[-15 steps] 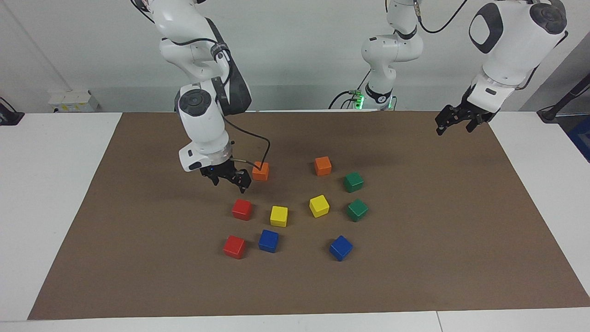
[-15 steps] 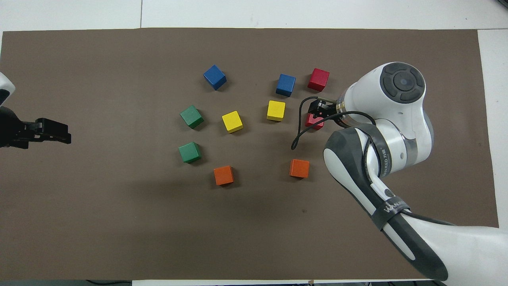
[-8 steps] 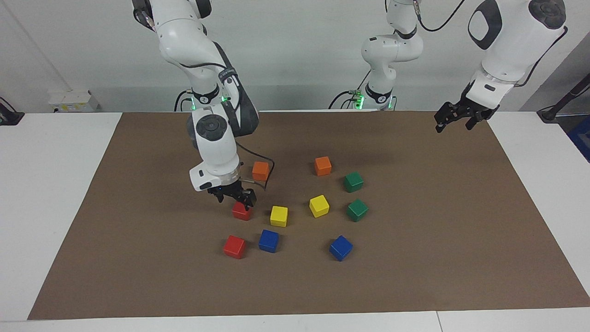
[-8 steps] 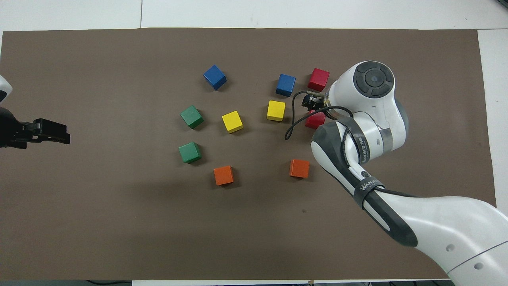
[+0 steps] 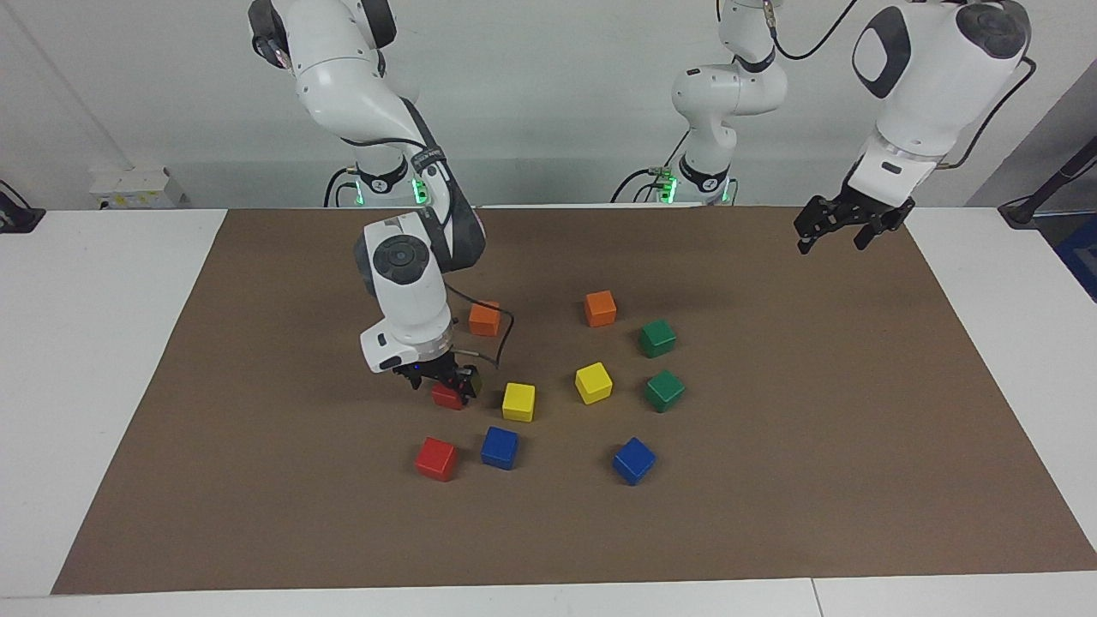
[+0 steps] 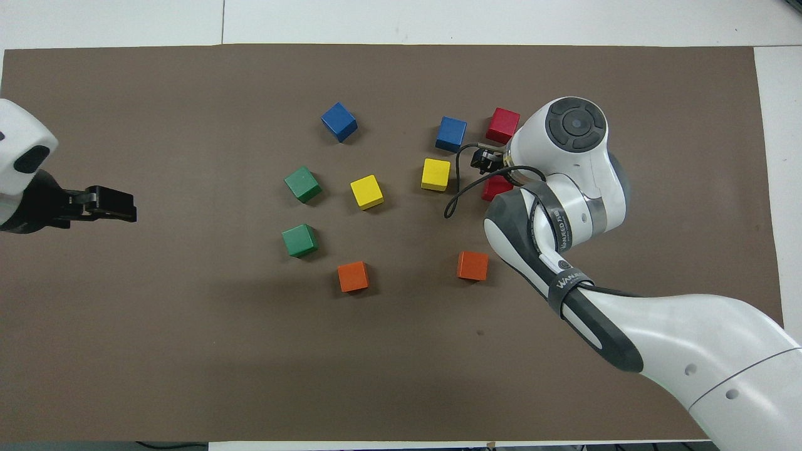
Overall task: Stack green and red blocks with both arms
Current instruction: 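Reach the left gripper down to the green block nearer the robot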
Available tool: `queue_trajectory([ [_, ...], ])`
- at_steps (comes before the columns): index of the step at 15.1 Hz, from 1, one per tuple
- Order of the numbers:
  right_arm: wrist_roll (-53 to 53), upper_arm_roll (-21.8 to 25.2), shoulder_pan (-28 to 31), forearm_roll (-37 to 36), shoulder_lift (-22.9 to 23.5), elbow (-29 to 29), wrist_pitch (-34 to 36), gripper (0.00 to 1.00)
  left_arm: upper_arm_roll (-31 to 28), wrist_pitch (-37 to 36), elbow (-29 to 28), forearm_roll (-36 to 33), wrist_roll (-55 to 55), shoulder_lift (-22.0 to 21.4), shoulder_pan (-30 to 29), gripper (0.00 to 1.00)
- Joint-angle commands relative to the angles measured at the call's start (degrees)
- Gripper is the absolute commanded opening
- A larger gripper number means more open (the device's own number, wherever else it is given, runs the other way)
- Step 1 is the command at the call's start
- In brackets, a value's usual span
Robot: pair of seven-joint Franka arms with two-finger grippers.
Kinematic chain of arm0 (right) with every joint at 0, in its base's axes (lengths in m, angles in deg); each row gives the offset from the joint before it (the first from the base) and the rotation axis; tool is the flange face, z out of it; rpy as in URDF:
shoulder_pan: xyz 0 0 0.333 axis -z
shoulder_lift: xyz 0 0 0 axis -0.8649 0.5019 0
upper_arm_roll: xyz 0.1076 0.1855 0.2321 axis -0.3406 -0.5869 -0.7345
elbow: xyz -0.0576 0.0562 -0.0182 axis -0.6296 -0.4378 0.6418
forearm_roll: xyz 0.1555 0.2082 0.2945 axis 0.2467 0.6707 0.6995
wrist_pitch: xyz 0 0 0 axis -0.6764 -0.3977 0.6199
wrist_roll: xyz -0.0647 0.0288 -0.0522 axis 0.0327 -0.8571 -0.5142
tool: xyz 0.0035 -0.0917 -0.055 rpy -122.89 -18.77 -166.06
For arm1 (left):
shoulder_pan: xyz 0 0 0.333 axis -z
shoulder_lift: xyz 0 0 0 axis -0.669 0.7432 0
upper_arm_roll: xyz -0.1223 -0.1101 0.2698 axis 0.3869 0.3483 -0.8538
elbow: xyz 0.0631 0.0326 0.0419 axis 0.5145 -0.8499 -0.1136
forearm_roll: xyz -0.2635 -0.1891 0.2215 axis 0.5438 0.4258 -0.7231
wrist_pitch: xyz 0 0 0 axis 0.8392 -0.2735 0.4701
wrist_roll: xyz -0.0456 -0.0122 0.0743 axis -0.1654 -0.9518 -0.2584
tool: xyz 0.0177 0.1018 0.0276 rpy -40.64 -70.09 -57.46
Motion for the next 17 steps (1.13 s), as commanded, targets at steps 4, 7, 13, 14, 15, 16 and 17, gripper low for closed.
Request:
queue_trajectory([
  [4, 0.12, -0.02, -0.31, -1.7, 0.82, 0.34, -0.13, 1.0, -0.41, 11.19, -6.83, -1.26, 19.71, 3.79, 13.29, 1.0],
  [7, -1.38, -0.02, -0.66, -1.7, 0.74, 1.13, -0.22, 0.97, -0.41, 18.06, -6.92, -1.26, 25.56, 8.89, 17.01, 1.0],
  [13, -1.82, -0.11, -0.92, -1.61, 0.47, 2.01, -0.57, 0.4, -0.41, 24.75, -10.26, -1.27, 24.94, 13.04, 19.39, 1.0],
  [14, -1.91, -0.11, -0.92, -1.61, 0.47, 2.01, -0.48, 0.08, -0.41, 25.27, -10.78, -1.27, 25.12, 13.12, 19.39, 1.0],
  [15, -1.91, -0.11, -0.92, -1.61, 0.47, 2.01, -0.65, 0.0, -0.41, 26.5, -11.57, -1.27, 25.47, 13.12, 19.39, 1.0],
  [16, -1.91, -0.11, -0.92, -1.61, 0.47, 1.92, -0.66, 0.0, -0.41, 27.82, -12.8, -1.27, 25.56, 13.12, 19.39, 1.0],
  [17, -1.82, -0.03, -0.92, -1.61, 0.47, 1.83, -0.31, 0.0, -0.41, 29.66, -14.12, -1.27, 25.65, 13.3, 19.39, 1.0],
])
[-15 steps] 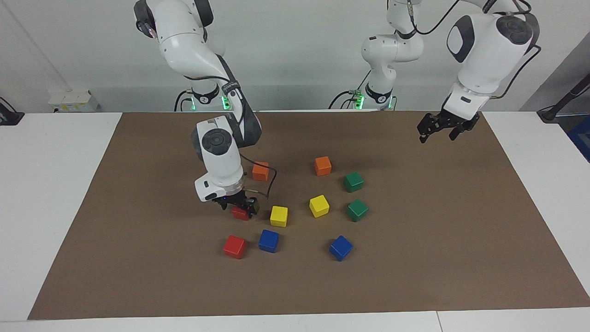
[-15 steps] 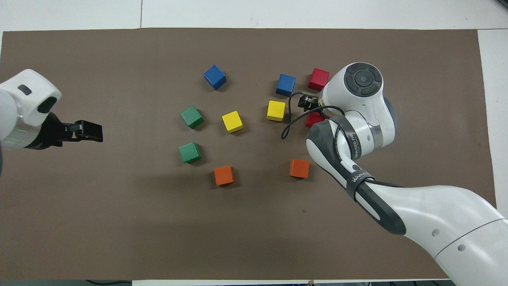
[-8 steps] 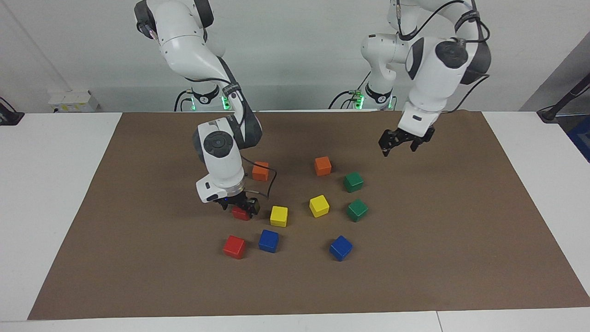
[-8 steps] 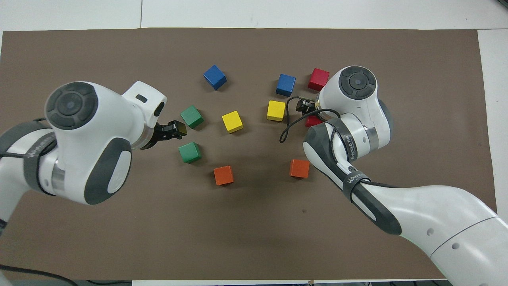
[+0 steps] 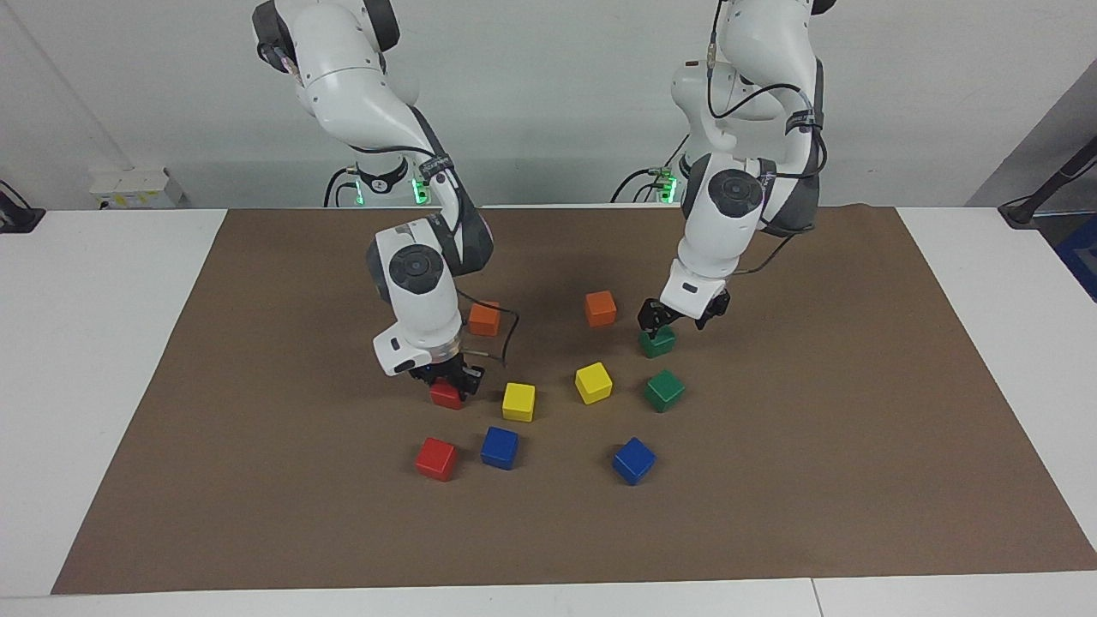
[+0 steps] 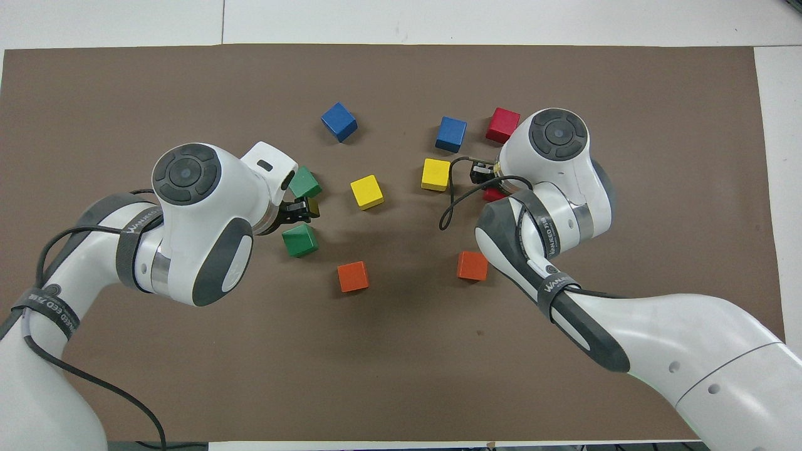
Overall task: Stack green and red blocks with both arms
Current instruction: 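Reach the left gripper down to the green block nearer the robot, then carry red outward with the right gripper while the left gripper lifts green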
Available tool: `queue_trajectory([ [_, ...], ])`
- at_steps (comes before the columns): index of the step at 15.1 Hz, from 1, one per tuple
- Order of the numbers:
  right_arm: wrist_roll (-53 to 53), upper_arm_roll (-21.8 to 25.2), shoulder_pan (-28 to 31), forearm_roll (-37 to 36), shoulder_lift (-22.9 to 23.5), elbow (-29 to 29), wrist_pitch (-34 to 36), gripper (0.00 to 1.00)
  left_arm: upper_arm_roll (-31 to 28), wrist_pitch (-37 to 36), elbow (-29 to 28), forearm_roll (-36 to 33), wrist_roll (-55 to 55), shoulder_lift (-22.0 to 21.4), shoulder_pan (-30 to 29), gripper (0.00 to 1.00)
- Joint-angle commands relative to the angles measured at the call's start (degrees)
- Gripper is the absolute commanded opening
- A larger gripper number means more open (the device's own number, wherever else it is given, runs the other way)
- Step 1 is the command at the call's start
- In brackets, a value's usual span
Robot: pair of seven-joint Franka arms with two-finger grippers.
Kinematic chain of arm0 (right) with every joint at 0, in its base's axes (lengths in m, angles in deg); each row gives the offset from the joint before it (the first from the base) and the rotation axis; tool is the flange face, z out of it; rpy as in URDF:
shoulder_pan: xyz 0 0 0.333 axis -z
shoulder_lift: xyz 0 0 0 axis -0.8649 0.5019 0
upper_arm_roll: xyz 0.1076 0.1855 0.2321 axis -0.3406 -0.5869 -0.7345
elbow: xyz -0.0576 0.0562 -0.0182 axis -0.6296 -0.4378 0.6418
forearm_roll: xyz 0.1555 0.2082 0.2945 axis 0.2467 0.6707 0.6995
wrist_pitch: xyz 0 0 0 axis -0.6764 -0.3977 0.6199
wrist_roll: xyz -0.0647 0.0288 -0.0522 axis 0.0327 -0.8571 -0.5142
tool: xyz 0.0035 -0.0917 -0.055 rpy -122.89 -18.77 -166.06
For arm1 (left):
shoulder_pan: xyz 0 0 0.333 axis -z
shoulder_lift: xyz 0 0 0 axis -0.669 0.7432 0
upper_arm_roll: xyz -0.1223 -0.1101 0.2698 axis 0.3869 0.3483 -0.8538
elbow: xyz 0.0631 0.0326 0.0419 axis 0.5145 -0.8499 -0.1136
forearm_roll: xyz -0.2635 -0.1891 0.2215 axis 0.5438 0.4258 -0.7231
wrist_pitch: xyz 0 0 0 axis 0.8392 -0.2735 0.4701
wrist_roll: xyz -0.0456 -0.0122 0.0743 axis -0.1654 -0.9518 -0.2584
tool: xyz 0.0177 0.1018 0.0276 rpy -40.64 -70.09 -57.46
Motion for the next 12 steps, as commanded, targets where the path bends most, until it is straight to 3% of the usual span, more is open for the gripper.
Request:
queue_trajectory([
  [1, -0.95, -0.01, 0.14, -1.26, -0.35, 0.05, 0.37, 0.0, -0.91, 6.25, -5.06, -1.24, 1.09, -0.76, 1.03, 1.0],
  [3, -3.31, 0.07, 1.19, -1.35, -1.49, -1.35, 3.6, 0.0, -0.82, 8.2, -5.95, -1.24, 3.53, 0.3, 1.47, 1.0],
  [7, -16.11, 0.07, 6.89, -1.17, -8.07, -3.64, 14.5, 0.0, -0.91, 9.97, -5.95, -1.24, 6.89, 2.76, 3.23, 1.0],
  [12, -31.95, 0.07, 17.34, -1.0, -12.04, 0.99, 15.94, 0.0, -0.91, 9.09, -6.13, -1.24, 10.31, 2.67, 3.23, 1.0],
])
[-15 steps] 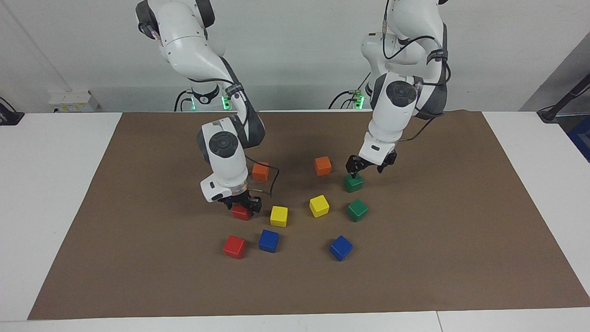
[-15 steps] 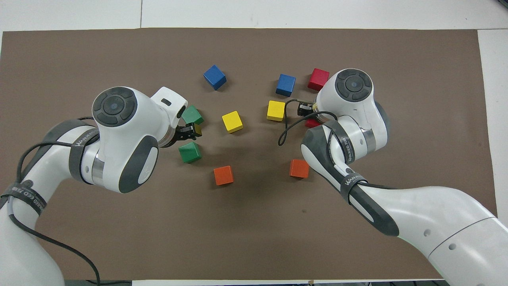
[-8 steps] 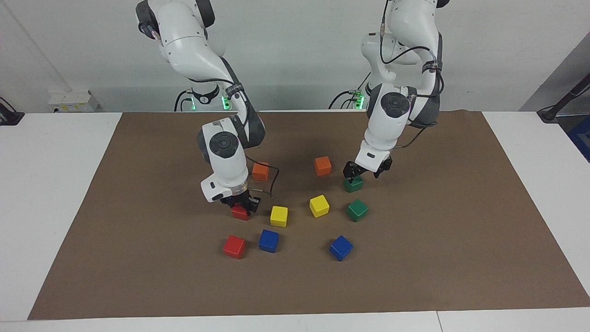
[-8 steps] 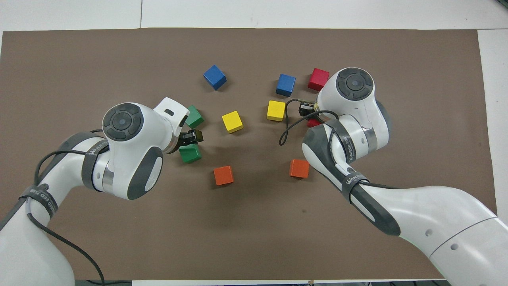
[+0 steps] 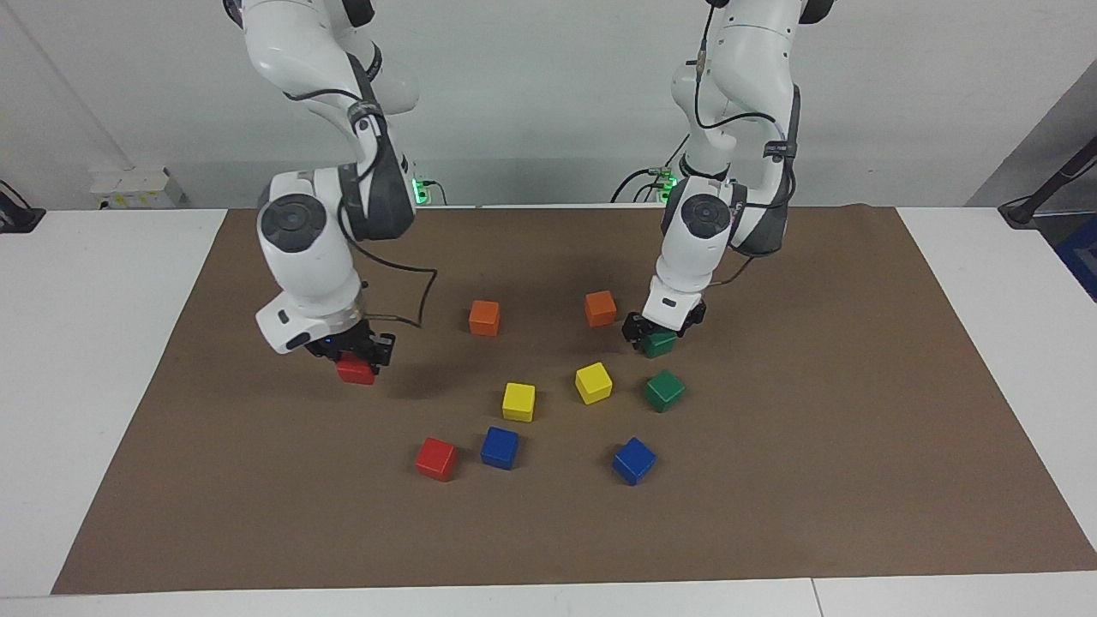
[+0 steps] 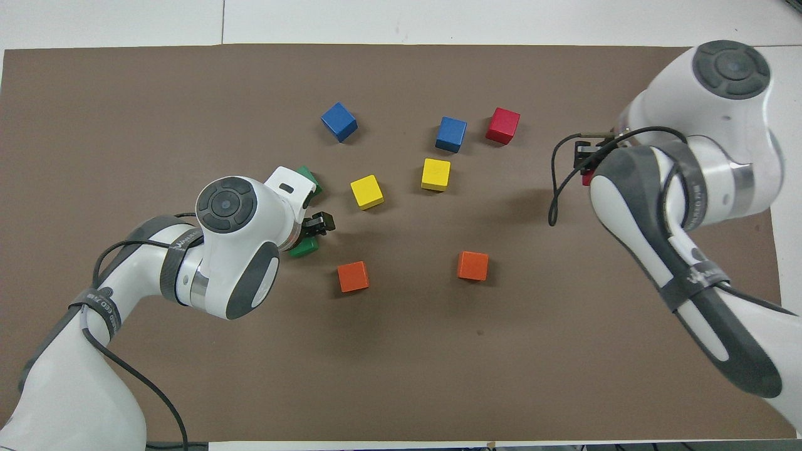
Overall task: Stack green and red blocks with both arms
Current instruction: 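Carry red outward with the right gripper while the left gripper lifts green, then lower the green block near the table edge and open the left gripper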
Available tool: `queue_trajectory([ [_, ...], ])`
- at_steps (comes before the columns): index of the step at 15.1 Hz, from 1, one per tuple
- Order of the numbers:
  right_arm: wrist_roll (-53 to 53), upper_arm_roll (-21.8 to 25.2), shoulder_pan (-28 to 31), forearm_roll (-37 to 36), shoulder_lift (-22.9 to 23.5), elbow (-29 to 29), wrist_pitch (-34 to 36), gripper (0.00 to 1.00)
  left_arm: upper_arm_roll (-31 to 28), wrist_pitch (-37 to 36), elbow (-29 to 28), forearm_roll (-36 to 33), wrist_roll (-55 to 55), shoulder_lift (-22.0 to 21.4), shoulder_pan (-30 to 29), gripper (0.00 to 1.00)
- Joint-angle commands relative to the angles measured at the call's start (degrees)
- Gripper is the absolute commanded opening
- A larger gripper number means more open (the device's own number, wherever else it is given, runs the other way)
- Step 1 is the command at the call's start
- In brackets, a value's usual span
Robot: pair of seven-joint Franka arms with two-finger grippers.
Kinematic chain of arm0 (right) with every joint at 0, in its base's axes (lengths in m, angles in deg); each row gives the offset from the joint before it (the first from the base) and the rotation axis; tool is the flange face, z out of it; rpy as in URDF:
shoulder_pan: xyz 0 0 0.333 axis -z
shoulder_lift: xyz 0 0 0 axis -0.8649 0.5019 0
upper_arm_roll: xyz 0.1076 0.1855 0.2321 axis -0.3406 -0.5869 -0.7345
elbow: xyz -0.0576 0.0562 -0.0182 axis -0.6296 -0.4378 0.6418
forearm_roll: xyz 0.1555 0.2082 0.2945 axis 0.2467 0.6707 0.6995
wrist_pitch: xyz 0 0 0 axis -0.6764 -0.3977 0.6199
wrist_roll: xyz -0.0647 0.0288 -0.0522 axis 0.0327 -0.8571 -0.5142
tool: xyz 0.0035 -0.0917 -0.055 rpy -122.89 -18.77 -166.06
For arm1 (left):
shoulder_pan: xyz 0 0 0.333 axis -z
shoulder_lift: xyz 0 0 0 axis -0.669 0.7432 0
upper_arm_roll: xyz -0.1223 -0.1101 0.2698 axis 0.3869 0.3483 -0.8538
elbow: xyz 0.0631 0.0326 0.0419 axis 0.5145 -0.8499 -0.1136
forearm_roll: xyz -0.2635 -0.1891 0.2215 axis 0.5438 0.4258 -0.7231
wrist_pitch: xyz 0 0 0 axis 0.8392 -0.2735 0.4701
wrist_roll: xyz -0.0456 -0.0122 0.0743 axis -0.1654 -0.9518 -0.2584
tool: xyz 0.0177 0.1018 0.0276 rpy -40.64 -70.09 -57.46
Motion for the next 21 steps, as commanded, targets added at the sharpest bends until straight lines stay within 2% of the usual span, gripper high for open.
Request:
queue_trajectory([
  [1, -6.76, -0.76, 5.22, -0.7, -2.25, 6.69, -2.82, 0.0, -0.82, 0.96, -1.08, -1.15, 2.67, -0.3, 0.88, 1.0],
  [5, -15.73, -0.76, 11.2, -0.7, -5.24, 17.85, -16.77, 0.0, -0.82, 1.93, -1.78, -1.15, 3.89, -0.13, 0.8, 1.0],
  [7, -17.06, -0.76, 12.18, -0.7, -6.21, 22.26, -22.32, 0.0, -0.82, 2.72, -1.78, -1.15, 4.77, 0.22, 0.8, 1.0],
  [8, -17.06, -0.76, 12.18, -0.7, -6.3, 23.84, -24.6, 0.0, -0.82, 2.72, -1.87, -1.15, 5.04, 0.66, 0.8, 0.94],
  [9, -17.15, -0.76, 12.18, -0.7, -6.3, 24.9, -26.8, 0.0, -0.82, 2.9, -1.78, -1.15, 5.65, 0.84, 0.8, 0.55],
  [10, -17.32, -0.67, 12.18, -0.7, -6.21, 25.61, -27.96, 0.0, -0.82, 2.38, -1.61, -1.15, 5.66, 0.84, 0.8, 0.01],
  [13, -19.16, -0.67, 12.88, -0.7, -5.69, 26.23, -28.58, 0.0, -1.43, -1.57, -1.08, -1.24, 1.82, -0.38, -0.43, 0.0],
  [16, -19.7, -0.76, 13.58, -0.7, -4.81, 26.32, -30.6, 0.0, -1.35, -7.11, -0.12, -1.24, -10.65, -3.72, -7.35, 0.0],
  [20, -19.17, -0.76, 13.85, -0.53, -4.54, 26.32, -30.87, 0.0, -1.44, -9.05, 1.56, -1.24, -23.58, -3.29, -14.04, 0.0],
  [21, -18.91, -0.76, 13.85, -0.53, -4.54, 26.32, -30.87, 0.04, -1.44, -9.14, 1.56, -1.24, -26.74, -3.29, -15.88, 0.0],
])
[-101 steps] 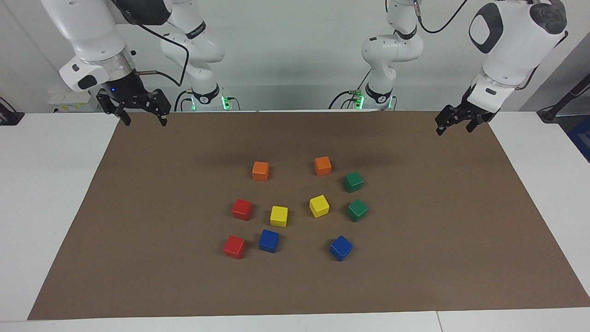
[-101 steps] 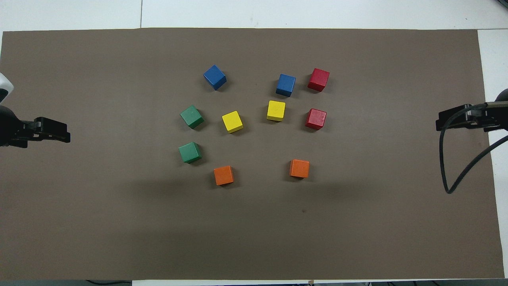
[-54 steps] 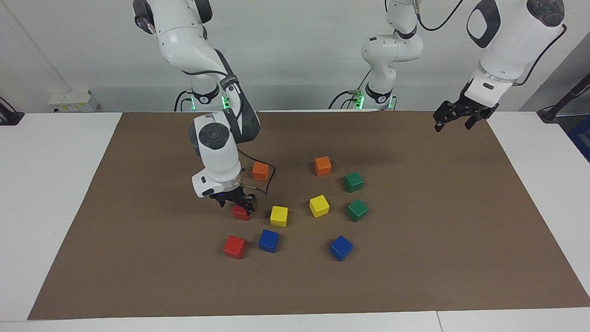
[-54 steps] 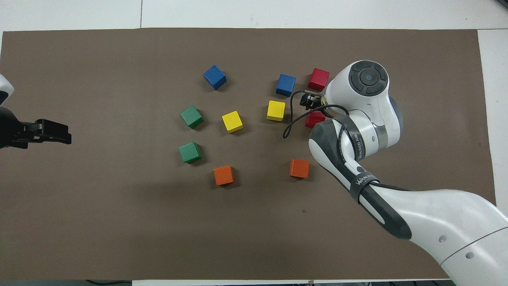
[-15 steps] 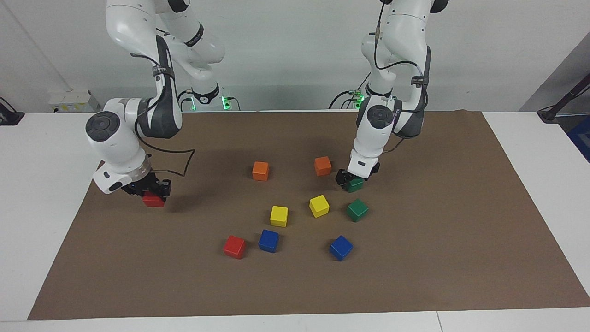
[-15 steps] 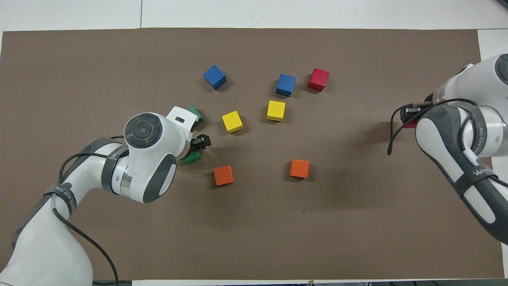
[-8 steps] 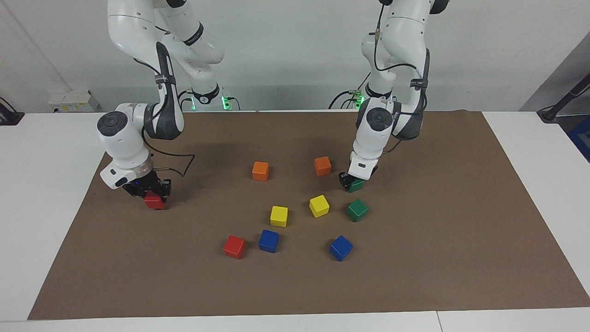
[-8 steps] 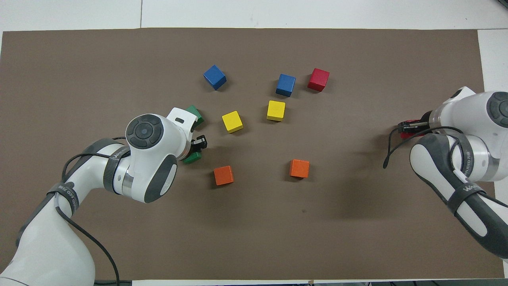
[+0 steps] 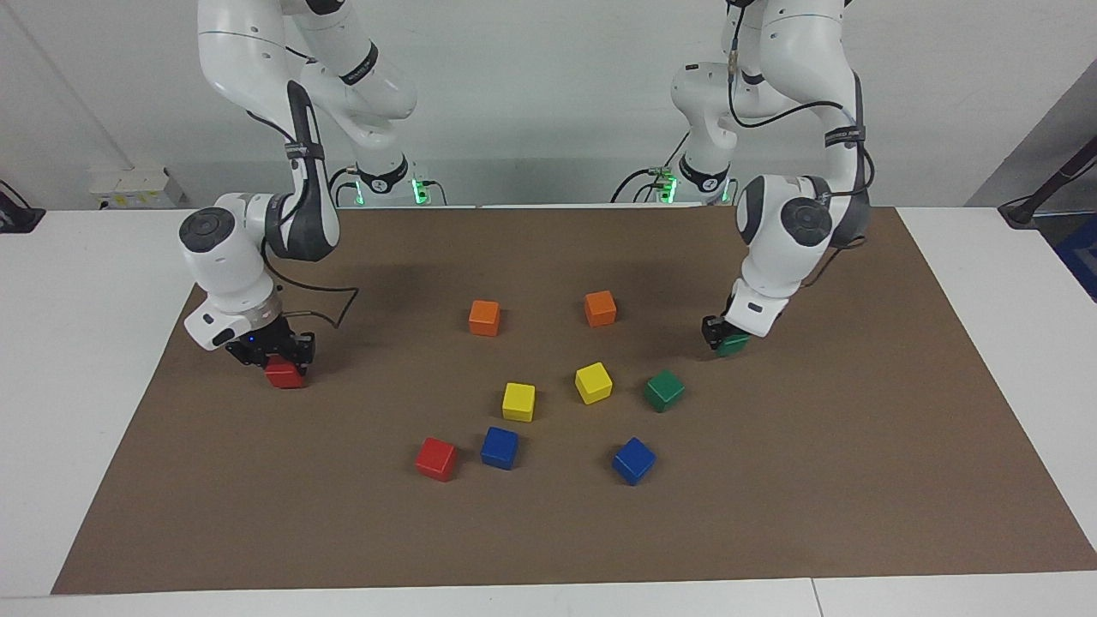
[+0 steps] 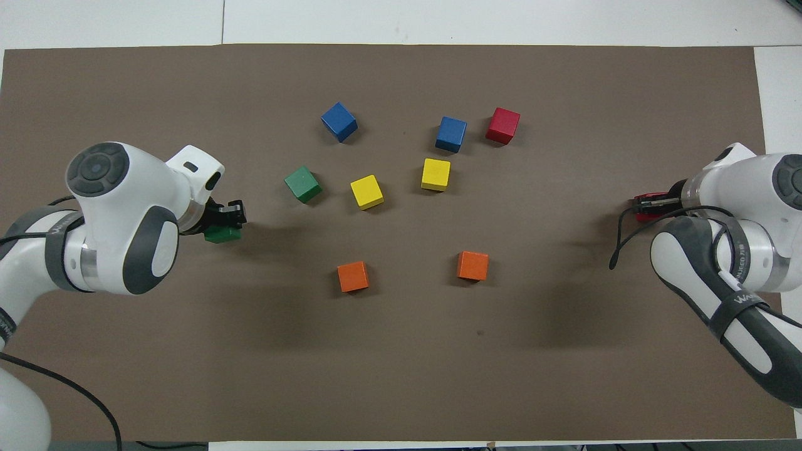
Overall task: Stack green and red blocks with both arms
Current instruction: 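Lower the green block near the table edge and open the left gripper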
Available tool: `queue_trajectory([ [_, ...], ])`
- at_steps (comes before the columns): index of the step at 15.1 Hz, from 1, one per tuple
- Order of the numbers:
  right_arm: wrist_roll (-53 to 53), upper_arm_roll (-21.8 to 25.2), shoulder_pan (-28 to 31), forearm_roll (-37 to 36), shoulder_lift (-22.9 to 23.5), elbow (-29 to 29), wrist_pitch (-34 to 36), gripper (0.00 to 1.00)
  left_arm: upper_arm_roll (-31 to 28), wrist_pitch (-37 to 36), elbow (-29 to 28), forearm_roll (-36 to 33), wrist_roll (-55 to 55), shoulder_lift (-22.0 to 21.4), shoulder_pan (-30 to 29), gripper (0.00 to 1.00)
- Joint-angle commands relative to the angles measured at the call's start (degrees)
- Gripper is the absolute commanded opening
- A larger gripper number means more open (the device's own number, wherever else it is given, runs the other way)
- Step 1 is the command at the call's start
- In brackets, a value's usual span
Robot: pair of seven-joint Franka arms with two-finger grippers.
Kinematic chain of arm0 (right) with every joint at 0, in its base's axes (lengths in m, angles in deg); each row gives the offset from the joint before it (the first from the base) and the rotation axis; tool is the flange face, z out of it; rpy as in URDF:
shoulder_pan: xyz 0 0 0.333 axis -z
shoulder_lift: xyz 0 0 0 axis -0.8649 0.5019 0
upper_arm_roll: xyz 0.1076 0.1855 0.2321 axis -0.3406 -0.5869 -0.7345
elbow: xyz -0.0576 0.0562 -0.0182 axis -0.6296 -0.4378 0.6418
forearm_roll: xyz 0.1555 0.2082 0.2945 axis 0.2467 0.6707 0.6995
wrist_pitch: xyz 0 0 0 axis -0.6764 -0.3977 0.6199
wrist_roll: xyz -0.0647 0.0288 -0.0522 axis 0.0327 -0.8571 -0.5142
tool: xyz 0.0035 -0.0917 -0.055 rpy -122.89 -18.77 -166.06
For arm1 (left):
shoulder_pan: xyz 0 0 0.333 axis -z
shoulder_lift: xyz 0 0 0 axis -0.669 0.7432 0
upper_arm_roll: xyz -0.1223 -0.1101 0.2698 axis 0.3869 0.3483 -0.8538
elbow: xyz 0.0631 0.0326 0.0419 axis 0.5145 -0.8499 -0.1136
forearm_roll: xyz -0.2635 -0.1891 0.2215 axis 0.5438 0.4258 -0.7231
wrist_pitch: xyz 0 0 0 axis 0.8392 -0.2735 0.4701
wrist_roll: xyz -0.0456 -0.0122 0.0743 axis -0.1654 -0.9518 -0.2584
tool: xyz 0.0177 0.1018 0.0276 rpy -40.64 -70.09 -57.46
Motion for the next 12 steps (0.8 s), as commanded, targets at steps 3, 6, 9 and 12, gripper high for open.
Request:
queue_trajectory([
  [3, -0.29, -0.68, 0.89, -0.53, -0.44, 0.89, -1.6, 1.0, 0.49, -1.43, 0.22, -1.17, -9.82, -0.41, -5.33, 0.0],
  [6, -0.55, -0.59, 0.89, -0.53, -0.35, 0.28, -0.99, 1.0, 0.49, -0.99, -0.31, -1.17, -13.87, -0.49, -7.97, 0.0],
  [9, -0.56, -0.68, 0.72, -0.53, -0.44, -1.74, 1.28, 1.0, 0.49, -0.64, -0.48, -1.17, -15.02, -0.49, -8.77, 0.0],
  [12, 0.4, -0.68, -2.17, -0.35, -0.35, -8.66, 10.13, 1.0, 0.49, -0.03, -1.44, -1.17, -15.19, -0.41, -9.03, 0.0],
])
